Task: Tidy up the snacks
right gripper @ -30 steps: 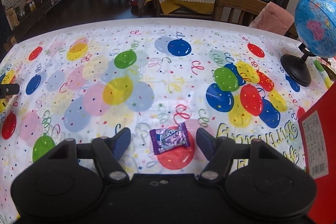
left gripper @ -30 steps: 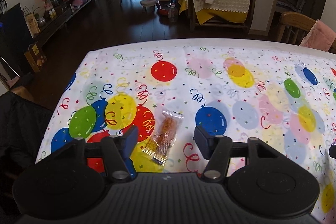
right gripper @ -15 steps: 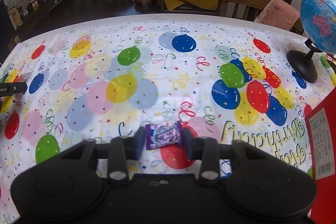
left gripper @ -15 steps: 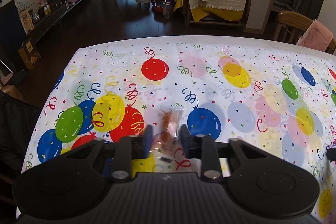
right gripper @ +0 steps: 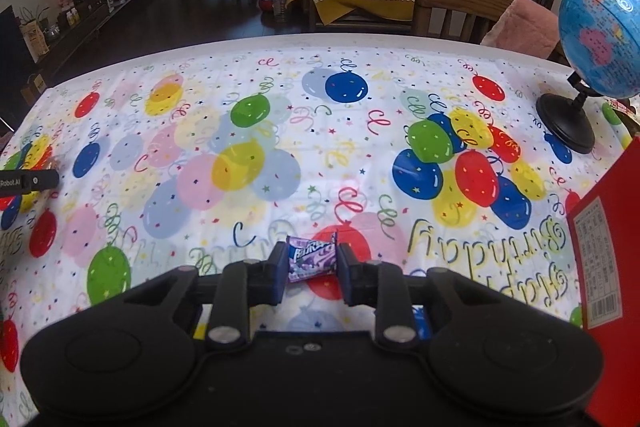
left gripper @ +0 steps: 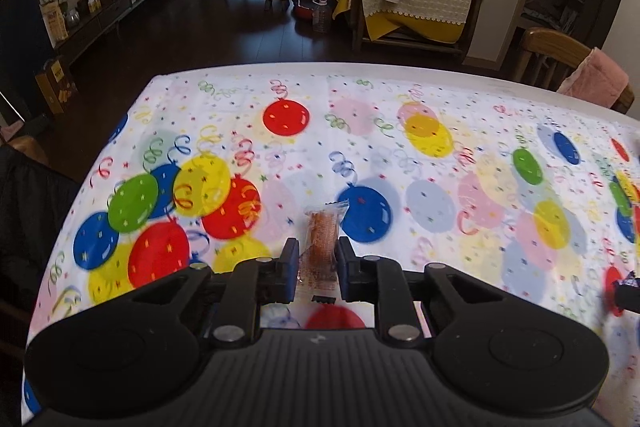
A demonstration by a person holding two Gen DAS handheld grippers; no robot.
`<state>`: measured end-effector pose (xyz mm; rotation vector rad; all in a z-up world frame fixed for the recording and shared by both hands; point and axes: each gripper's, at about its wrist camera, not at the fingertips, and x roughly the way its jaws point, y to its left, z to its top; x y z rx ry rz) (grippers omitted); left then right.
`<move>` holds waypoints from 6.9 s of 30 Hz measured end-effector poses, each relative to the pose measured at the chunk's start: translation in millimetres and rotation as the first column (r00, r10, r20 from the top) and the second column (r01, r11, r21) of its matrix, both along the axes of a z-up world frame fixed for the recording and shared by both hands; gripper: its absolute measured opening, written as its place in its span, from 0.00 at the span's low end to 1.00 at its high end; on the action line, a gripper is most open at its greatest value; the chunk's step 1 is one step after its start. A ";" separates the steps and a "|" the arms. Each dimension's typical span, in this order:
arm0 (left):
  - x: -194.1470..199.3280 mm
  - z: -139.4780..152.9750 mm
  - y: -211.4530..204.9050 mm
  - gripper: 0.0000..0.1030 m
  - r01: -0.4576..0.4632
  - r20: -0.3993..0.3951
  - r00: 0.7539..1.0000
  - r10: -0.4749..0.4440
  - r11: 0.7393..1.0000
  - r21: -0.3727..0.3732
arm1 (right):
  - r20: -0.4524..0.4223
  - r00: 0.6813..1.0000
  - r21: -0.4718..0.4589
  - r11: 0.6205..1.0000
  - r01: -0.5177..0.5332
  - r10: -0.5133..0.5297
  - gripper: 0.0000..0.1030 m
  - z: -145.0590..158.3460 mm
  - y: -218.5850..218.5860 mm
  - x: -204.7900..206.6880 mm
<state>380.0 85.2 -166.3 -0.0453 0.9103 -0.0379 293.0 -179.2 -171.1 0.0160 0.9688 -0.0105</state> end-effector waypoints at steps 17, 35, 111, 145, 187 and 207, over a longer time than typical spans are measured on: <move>-76.2 56.9 -32.5 0.18 0.028 0.021 0.999 -0.027 0.999 -0.046 | 0.055 0.997 0.045 0.998 -0.049 0.047 0.23 57.0 -21.3 -63.9; -165.0 121.7 -118.6 0.18 0.039 0.087 0.995 -0.037 0.999 -0.025 | 0.126 0.991 0.097 0.993 -0.066 0.054 0.23 107.0 -100.6 -142.3; -146.6 80.6 -497.8 0.70 0.556 -0.050 0.831 -0.554 0.830 0.049 | 0.011 0.979 0.079 0.977 0.200 -0.202 0.47 50.4 -368.6 -159.2; -234.5 171.9 -393.5 0.81 0.409 0.156 0.903 -0.400 0.912 -0.024 | 0.286 0.940 0.118 0.980 0.160 -0.188 1.00 153.7 -313.5 -244.5; -277.9 181.9 -370.0 0.82 0.398 0.168 0.909 -0.383 0.914 -0.073 | 0.295 0.935 0.099 0.980 0.175 -0.197 1.00 158.6 -291.1 -281.8; -278.7 179.9 -369.8 0.82 0.391 0.152 0.914 -0.377 0.917 -0.081 | 0.291 0.936 0.101 0.979 0.177 -0.199 1.00 157.6 -291.0 -282.9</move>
